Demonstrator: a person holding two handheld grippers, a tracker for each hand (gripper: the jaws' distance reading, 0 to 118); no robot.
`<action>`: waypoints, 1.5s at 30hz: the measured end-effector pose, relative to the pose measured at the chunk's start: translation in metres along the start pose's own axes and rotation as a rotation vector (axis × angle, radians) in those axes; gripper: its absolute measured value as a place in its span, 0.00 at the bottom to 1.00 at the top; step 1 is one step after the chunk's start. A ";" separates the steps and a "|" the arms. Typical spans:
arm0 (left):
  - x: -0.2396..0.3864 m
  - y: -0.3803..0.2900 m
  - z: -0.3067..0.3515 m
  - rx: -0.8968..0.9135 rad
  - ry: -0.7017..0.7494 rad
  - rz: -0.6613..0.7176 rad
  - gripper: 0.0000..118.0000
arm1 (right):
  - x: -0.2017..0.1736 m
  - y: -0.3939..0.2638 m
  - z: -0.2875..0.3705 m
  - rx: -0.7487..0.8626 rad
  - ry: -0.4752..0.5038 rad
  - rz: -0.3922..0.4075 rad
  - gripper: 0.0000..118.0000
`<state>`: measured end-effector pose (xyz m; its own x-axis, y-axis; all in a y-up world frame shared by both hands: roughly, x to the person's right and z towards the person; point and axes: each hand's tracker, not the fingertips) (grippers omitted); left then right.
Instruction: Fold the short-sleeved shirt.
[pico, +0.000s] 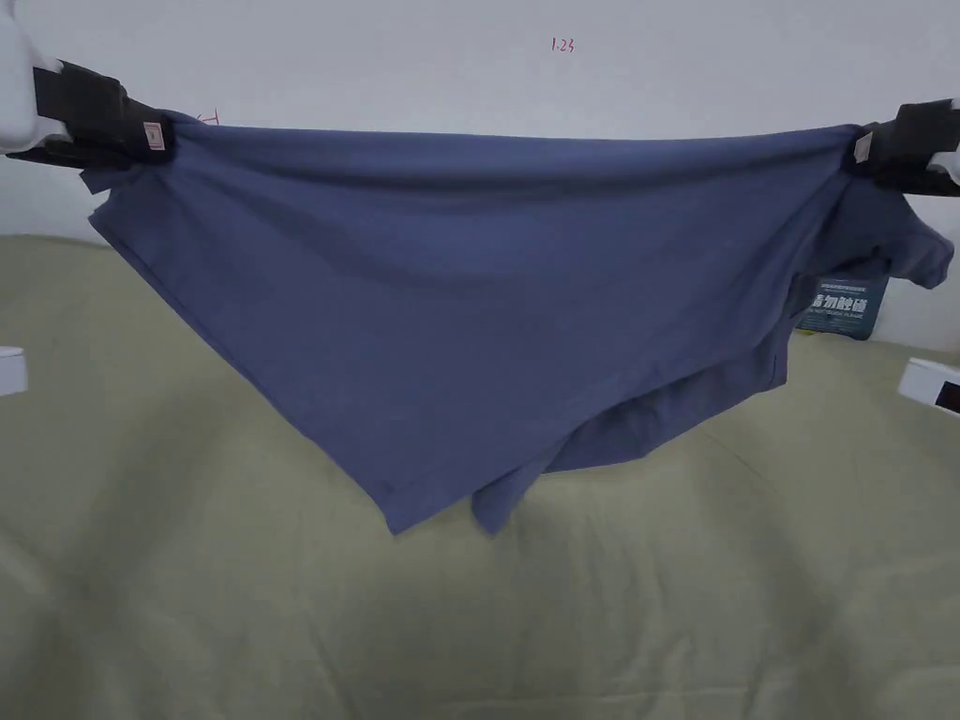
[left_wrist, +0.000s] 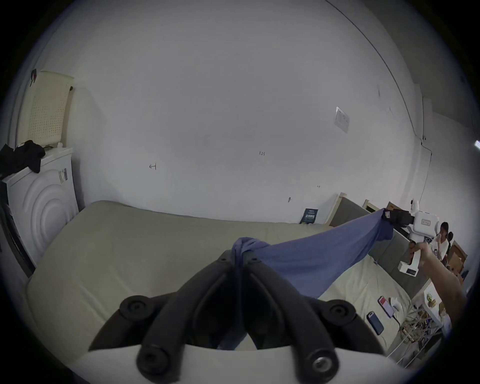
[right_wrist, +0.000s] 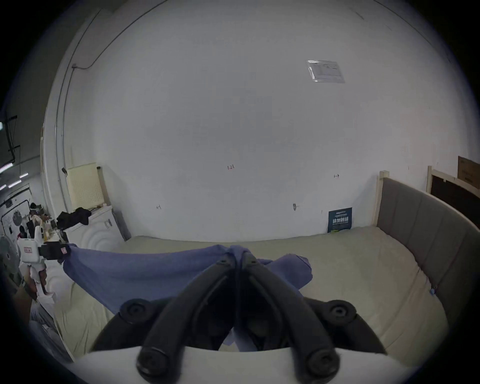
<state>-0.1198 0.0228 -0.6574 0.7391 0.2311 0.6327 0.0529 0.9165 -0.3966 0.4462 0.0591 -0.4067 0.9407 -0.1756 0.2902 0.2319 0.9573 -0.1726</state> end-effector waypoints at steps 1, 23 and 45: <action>-0.001 0.001 0.000 0.000 -0.002 0.004 0.02 | -0.001 0.003 0.001 0.004 0.002 0.003 0.05; -0.019 -0.110 0.075 -0.129 -0.038 0.023 0.02 | -0.019 -0.091 0.077 -0.159 0.118 0.021 0.05; 0.000 -0.321 0.198 -0.470 -0.111 0.189 0.02 | 0.002 -0.291 0.210 -0.499 0.104 -0.122 0.05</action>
<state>-0.2702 -0.2066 -0.3985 0.6903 0.4353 0.5779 0.2402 0.6155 -0.7506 0.3288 -0.1714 -0.1581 0.9131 -0.3255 0.2457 0.4075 0.7069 -0.5781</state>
